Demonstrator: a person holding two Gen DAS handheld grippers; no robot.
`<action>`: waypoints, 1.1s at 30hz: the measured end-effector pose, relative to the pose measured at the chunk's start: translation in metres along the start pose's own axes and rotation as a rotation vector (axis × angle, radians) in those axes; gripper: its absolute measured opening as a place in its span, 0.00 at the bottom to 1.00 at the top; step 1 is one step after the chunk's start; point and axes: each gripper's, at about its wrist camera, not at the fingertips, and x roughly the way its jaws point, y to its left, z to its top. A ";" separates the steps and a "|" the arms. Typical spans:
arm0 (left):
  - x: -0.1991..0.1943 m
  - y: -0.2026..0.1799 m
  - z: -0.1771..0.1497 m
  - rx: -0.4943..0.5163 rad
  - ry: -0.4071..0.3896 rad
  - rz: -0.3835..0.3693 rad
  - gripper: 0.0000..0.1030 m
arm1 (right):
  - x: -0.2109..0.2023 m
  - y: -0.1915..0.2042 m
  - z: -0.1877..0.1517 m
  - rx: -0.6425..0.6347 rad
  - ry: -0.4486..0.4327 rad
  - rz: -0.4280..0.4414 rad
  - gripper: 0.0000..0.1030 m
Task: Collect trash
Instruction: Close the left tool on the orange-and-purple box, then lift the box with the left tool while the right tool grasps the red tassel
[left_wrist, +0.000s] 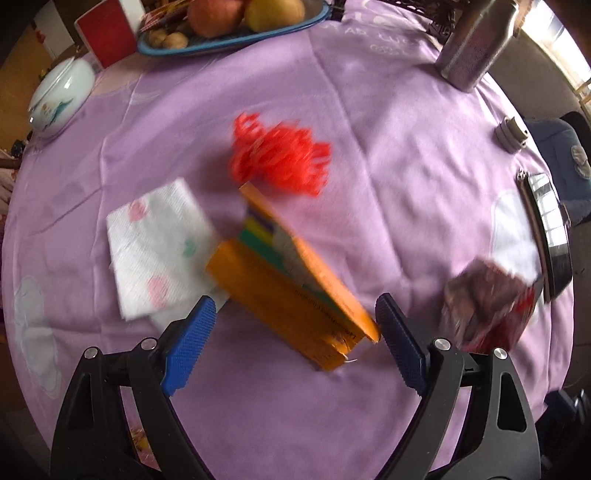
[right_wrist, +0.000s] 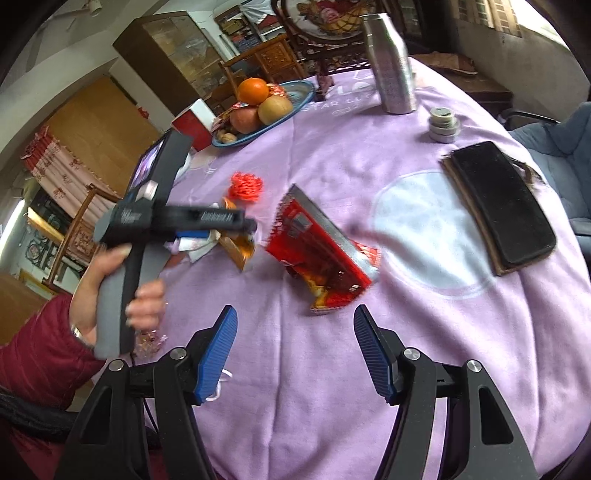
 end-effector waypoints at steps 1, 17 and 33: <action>-0.001 0.007 -0.006 -0.006 0.010 0.008 0.83 | 0.001 0.004 0.001 -0.012 0.002 0.006 0.63; -0.017 0.041 -0.019 -0.055 -0.020 -0.046 0.83 | 0.000 0.023 -0.001 -0.066 -0.005 0.024 0.63; -0.013 0.031 -0.006 -0.007 -0.074 -0.091 0.55 | -0.003 0.001 0.000 0.016 -0.017 -0.012 0.63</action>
